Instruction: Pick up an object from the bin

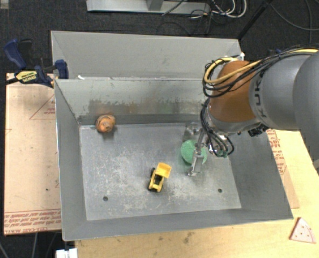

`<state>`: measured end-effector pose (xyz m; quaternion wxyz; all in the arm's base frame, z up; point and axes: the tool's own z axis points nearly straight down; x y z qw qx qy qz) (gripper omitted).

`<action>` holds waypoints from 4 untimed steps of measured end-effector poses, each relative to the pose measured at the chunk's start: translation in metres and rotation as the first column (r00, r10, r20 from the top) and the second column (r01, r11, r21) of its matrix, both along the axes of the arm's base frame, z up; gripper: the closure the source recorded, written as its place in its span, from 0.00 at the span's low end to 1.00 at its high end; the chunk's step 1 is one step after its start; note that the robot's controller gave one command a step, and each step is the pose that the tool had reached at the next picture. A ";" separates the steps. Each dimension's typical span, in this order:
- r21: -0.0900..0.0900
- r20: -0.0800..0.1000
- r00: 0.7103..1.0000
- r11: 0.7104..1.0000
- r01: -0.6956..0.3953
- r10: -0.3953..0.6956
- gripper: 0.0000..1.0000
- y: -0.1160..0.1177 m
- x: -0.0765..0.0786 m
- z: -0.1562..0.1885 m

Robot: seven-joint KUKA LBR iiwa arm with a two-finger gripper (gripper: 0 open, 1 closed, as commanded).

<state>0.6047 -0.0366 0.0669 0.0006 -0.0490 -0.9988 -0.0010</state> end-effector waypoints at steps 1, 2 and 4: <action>-0.001 0.003 0.981 0.981 0.195 -0.195 0.00 -0.008 -0.004 0.033; -0.001 0.004 0.992 0.992 0.124 -0.124 0.00 -0.004 -0.003 0.016; -0.001 0.002 0.959 0.959 0.284 -0.284 1.00 -0.008 -0.007 0.003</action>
Offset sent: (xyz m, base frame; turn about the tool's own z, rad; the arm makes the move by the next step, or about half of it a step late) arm -0.0038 -0.0027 0.0031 0.0897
